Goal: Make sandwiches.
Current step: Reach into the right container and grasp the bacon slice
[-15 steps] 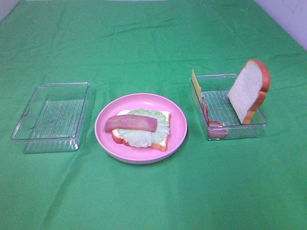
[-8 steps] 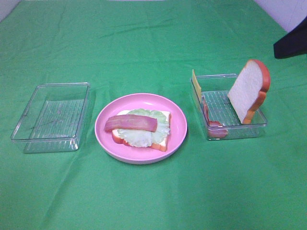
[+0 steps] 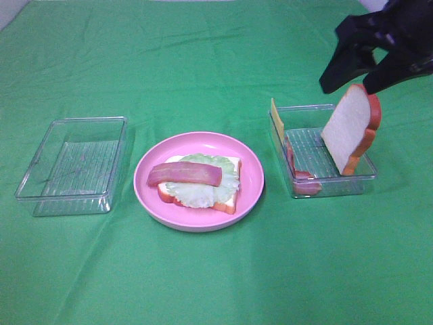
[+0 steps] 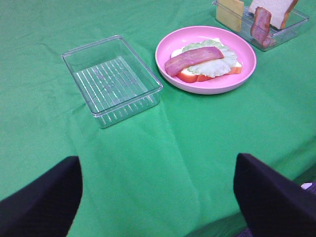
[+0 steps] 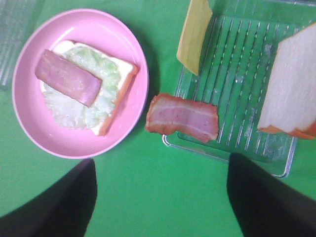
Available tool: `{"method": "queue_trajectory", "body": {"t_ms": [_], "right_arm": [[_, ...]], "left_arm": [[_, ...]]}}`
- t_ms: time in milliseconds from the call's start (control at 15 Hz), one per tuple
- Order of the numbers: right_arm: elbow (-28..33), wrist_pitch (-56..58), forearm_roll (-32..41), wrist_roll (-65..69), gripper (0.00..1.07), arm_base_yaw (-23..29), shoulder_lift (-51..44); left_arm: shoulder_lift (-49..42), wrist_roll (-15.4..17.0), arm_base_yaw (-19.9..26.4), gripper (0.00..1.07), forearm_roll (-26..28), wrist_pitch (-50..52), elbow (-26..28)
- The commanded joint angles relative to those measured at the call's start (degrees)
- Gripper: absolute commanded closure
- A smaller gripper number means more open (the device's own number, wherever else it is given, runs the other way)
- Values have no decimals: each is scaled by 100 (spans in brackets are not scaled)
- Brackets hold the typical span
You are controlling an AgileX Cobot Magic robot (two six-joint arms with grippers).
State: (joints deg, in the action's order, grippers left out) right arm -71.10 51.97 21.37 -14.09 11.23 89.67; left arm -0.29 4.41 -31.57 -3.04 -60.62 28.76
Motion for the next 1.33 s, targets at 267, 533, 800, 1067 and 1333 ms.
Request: {"method": "queue_trajectory", "body": {"t_ms": [267, 533, 800, 1067, 1333], "right_arm": [[-997, 430, -1026, 1748, 38, 756, 1438], [-1432, 470, -974, 1748, 38, 756, 2315], [-1432, 286, -974, 1748, 46, 756, 2693], [-1432, 201, -974, 1748, 72, 756, 2727], [-1432, 281, -974, 1748, 101, 756, 2727]], "left_arm": [[-126, -23, -29, 27, 57, 52, -6], [-126, -23, -29, 27, 57, 52, -6], [-126, -23, -29, 27, 57, 52, -6], [-126, -23, -29, 27, 57, 57, -6], [-126, -23, -29, 27, 57, 57, -6]]}}
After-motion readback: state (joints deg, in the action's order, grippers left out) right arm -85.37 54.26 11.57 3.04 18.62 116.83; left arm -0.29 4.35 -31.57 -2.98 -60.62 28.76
